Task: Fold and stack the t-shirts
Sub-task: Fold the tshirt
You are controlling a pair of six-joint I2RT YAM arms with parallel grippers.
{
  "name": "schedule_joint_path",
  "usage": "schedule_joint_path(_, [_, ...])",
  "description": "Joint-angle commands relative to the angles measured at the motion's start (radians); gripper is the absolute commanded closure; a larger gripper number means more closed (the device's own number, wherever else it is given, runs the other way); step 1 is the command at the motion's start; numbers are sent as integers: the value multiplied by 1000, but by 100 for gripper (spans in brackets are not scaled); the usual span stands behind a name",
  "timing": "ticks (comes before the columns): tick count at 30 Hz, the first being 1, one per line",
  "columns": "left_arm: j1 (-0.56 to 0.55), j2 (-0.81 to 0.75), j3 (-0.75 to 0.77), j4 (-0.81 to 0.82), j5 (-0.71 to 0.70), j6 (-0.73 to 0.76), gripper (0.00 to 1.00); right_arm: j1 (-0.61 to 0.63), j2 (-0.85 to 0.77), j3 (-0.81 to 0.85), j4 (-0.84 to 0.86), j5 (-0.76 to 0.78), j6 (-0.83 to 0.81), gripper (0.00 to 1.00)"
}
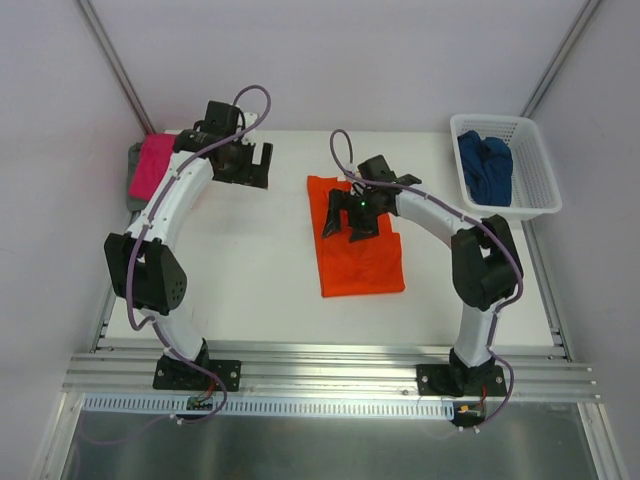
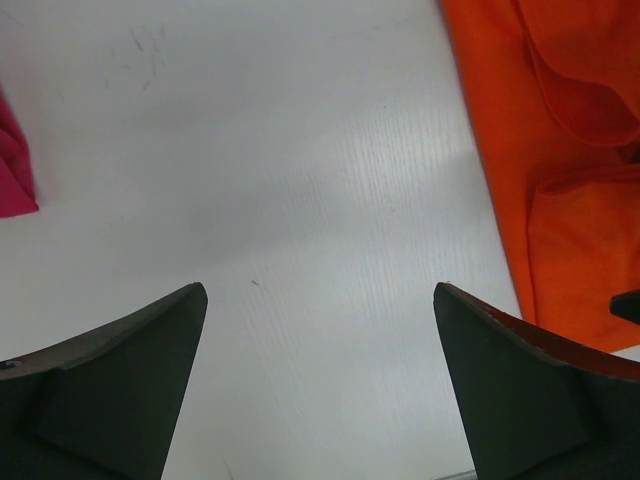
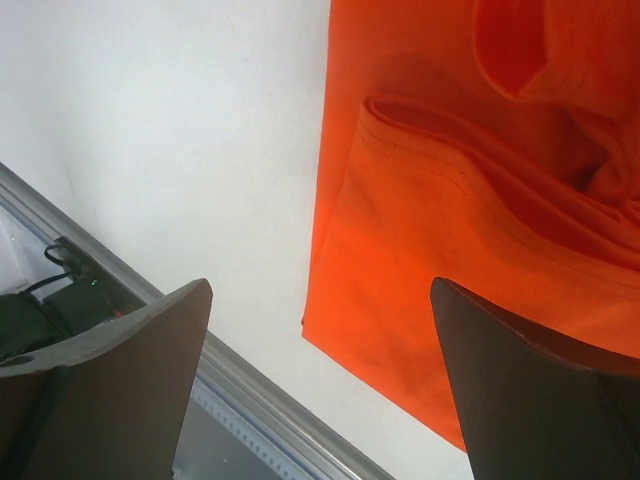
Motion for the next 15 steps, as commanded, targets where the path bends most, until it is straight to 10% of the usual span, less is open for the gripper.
schedule_joint_path(1, [-6, -31, -71, -32, 77, -44, 1, 6, -88, -22, -49, 85, -30, 4])
schedule_joint_path(15, [-148, -33, -324, -35, 288, -87, 16, -61, -457, -420, -146, 191, -37, 3])
